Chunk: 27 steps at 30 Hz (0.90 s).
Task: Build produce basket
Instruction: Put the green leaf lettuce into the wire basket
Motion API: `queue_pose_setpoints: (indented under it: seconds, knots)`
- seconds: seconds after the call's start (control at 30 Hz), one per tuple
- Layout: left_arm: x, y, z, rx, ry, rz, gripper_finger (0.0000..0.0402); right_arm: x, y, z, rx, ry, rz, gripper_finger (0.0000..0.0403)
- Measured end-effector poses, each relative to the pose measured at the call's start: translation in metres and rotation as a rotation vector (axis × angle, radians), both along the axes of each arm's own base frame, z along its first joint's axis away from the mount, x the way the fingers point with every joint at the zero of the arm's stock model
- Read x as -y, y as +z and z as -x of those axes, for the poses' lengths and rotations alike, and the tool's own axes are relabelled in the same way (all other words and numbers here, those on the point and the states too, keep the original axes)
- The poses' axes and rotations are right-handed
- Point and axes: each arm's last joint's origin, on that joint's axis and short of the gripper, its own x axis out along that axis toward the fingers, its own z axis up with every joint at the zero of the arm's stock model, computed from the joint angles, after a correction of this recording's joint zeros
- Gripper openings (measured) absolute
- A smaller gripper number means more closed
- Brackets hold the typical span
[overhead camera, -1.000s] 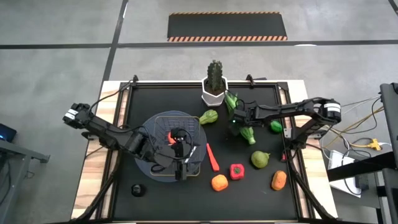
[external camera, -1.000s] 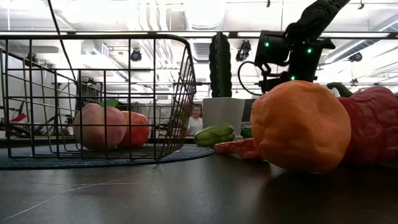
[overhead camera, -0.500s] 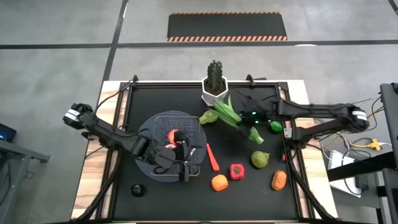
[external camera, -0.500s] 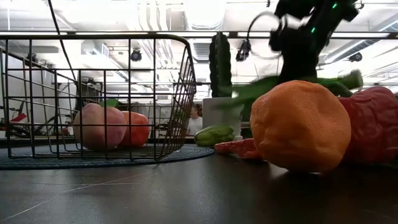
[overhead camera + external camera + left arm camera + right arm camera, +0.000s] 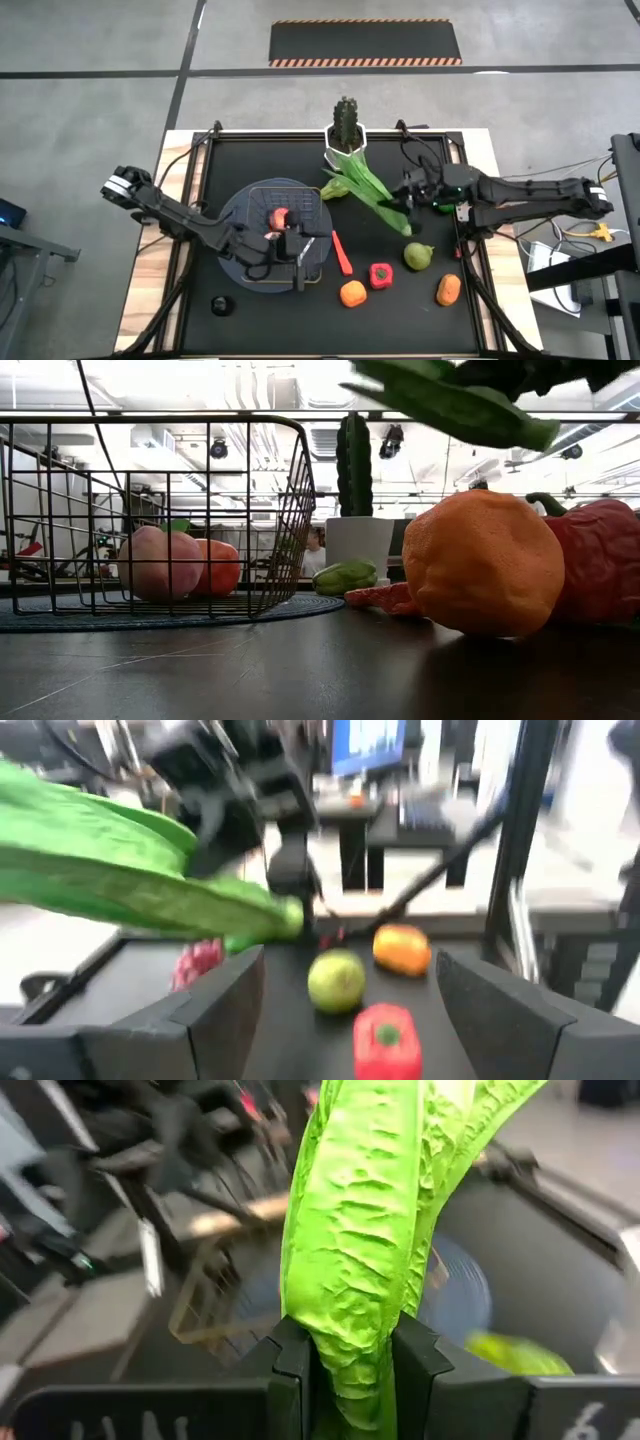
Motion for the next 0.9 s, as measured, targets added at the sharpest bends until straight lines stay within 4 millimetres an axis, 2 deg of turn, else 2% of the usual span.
queue_pose_setpoints:
  seconds: [0.2,0.4,0.67,0.9]
  knots:
    - [-0.018,-0.017,-0.001,0.179,0.052,0.062,0.0274,-0.012,-0.025,-0.002,0.265,0.067,0.068,0.0068]
    - [-0.034,-0.027,-0.019,0.283,0.050,0.088,0.0274,-0.020,-0.041,-0.003,0.439,0.099,0.107,0.0068]
    - [-0.046,-0.030,-0.037,0.322,0.056,0.097,0.0279,-0.022,-0.053,-0.011,0.413,0.125,0.098,0.0068]
    - [-0.052,-0.032,-0.049,0.330,0.059,0.106,0.0316,-0.031,-0.050,-0.025,0.403,0.192,0.115,0.0068]
